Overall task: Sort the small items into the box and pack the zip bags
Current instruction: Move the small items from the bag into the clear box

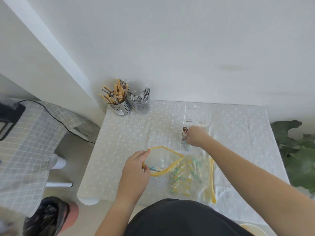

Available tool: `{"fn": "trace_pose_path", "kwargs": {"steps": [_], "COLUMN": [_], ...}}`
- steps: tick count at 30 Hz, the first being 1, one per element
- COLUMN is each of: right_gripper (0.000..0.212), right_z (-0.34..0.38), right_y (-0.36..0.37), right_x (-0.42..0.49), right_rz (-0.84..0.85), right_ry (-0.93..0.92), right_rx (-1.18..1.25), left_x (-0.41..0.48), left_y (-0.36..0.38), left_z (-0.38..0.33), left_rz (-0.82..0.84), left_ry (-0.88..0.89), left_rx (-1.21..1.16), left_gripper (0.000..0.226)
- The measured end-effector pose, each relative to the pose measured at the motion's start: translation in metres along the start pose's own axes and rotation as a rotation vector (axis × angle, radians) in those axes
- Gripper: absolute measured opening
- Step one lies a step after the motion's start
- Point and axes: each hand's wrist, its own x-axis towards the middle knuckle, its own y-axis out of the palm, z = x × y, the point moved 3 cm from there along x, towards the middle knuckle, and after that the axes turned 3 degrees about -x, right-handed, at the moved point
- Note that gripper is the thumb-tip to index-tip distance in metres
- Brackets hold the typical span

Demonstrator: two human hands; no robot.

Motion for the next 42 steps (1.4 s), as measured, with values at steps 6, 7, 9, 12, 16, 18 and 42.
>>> {"fn": "trace_pose_path", "kwargs": {"steps": [6,7,9,12,16,18,42], "right_gripper": [0.036,0.040,0.045,0.045,0.035,0.029,0.016], "right_z": [0.000,-0.001,-0.006,-0.015,-0.017,-0.015,0.082], "right_y": [0.008,0.008,0.009,0.005,-0.007,-0.014,0.049], "right_x": [0.004,0.003,0.002,-0.004,-0.023,-0.037,-0.121], "right_rz": [0.016,0.007,-0.038,-0.127,-0.212,-0.245,0.182], "right_ry": [-0.052,-0.063,-0.068,-0.048,-0.058,-0.080,-0.247], "right_rx": [-0.107,-0.115,-0.088,0.011,0.149,0.267,-0.427], "left_x": [0.001,0.001,0.002,0.004,0.006,0.006,-0.041], "left_y": [0.001,0.002,0.003,0.005,0.006,0.006,0.006], "left_z": [0.001,0.001,0.001,-0.001,-0.009,-0.013,-0.062], "left_rz": [-0.003,-0.002,0.002,0.014,0.025,0.033,0.042], "left_ry": [-0.012,-0.015,-0.023,-0.021,-0.022,0.001,0.361], "left_rx": [0.003,0.004,0.000,0.008,0.007,-0.003,0.019], "left_gripper": [0.056,0.056,0.056,0.056,0.054,0.055,0.059]}}
